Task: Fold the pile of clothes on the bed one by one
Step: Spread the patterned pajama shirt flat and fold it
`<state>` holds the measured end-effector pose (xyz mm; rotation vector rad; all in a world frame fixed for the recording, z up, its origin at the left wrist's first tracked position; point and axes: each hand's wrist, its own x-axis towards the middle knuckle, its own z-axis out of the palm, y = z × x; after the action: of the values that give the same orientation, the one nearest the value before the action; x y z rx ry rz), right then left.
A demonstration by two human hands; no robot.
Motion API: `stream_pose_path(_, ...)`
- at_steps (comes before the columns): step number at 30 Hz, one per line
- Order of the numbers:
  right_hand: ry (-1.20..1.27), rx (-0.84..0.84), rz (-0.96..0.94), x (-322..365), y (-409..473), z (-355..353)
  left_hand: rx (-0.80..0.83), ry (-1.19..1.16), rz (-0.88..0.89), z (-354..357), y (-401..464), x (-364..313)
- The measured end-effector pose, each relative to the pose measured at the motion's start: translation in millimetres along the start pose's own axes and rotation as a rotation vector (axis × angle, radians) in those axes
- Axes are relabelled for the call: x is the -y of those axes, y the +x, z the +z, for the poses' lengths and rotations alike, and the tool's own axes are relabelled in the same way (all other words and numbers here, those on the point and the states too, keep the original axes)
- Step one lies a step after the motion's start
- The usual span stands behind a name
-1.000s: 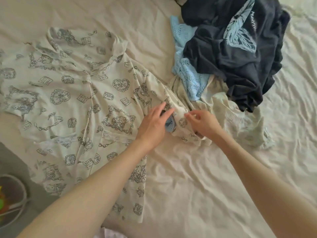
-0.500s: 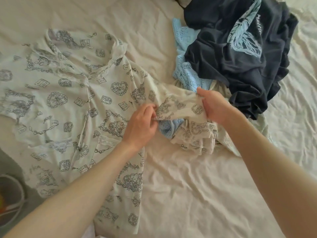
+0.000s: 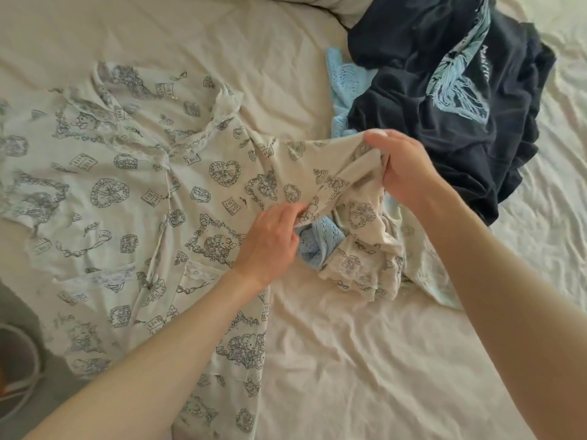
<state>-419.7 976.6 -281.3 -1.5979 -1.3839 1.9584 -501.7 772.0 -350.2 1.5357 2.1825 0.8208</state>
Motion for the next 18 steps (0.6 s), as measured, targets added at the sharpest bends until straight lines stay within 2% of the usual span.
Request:
stream_pose_path(2,0.064,0.040,-0.067,4,-3,-1,0.012,0.023,-0.012,5,10,-3)
stream_pose_path(4,0.137,0.032,-0.056,3,-3,-3,0.041,0.065,0.003,8,20,-5)
stream_pose_path(8,0.214,-0.007,-0.029,-1,9,-12,0.210,0.077,-0.027,18,38,-5)
stream_pose_path(10,0.100,-0.127,-0.016,-8,17,-13,0.387,0.068,-0.073,25,47,-4)
stream_pose_path(12,-0.171,-0.328,0.016,-19,26,-15,0.585,0.033,-0.099,29,53,-4)
stream_pose_path(13,-0.304,-0.398,0.034,-26,31,-17,0.628,0.002,-0.097,30,54,-3)
stream_pose_path(14,-0.425,-0.438,0.039,-33,33,-18,0.615,-0.033,-0.092,30,52,0)
stream_pose_path(16,-0.684,-0.475,-0.034,-46,27,-18,0.450,-0.065,-0.074,25,40,7)
stream_pose_path(18,-0.904,-0.483,-0.267,-63,7,-11,0.279,-0.033,-0.090,17,19,17)
